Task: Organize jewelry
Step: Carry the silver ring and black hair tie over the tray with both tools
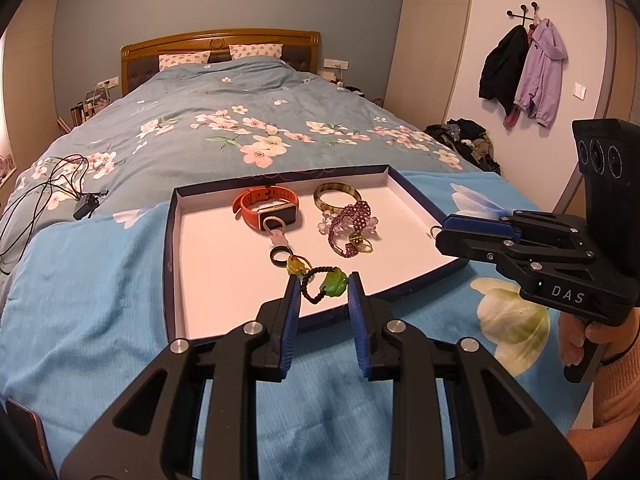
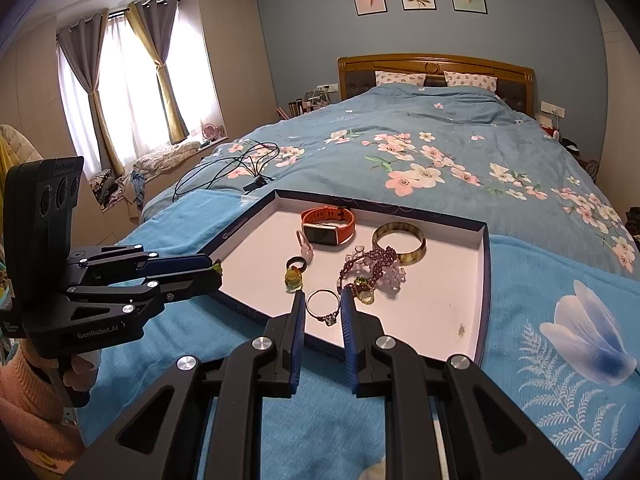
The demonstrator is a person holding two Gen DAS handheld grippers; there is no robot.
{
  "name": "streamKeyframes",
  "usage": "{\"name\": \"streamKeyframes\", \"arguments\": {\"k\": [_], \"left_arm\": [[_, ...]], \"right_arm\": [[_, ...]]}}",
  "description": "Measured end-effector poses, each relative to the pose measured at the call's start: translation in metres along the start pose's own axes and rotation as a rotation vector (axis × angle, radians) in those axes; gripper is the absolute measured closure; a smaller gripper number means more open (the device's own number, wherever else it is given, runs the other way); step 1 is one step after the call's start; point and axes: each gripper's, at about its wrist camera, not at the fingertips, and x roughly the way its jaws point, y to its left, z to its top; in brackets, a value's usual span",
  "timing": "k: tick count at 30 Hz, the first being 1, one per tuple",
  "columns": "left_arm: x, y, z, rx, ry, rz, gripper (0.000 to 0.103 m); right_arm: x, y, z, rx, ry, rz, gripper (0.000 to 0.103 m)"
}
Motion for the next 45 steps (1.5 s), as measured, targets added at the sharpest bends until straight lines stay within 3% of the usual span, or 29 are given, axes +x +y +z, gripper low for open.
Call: {"name": "streamKeyframes", "arguments": {"k": [45], "left_arm": [[0.05, 0.014, 0.016, -0.01, 0.066, 0.041, 0.079]], "right_arm": [[0.053, -0.01, 0.014, -0.026, 0.093, -0.031, 0.087]]}}
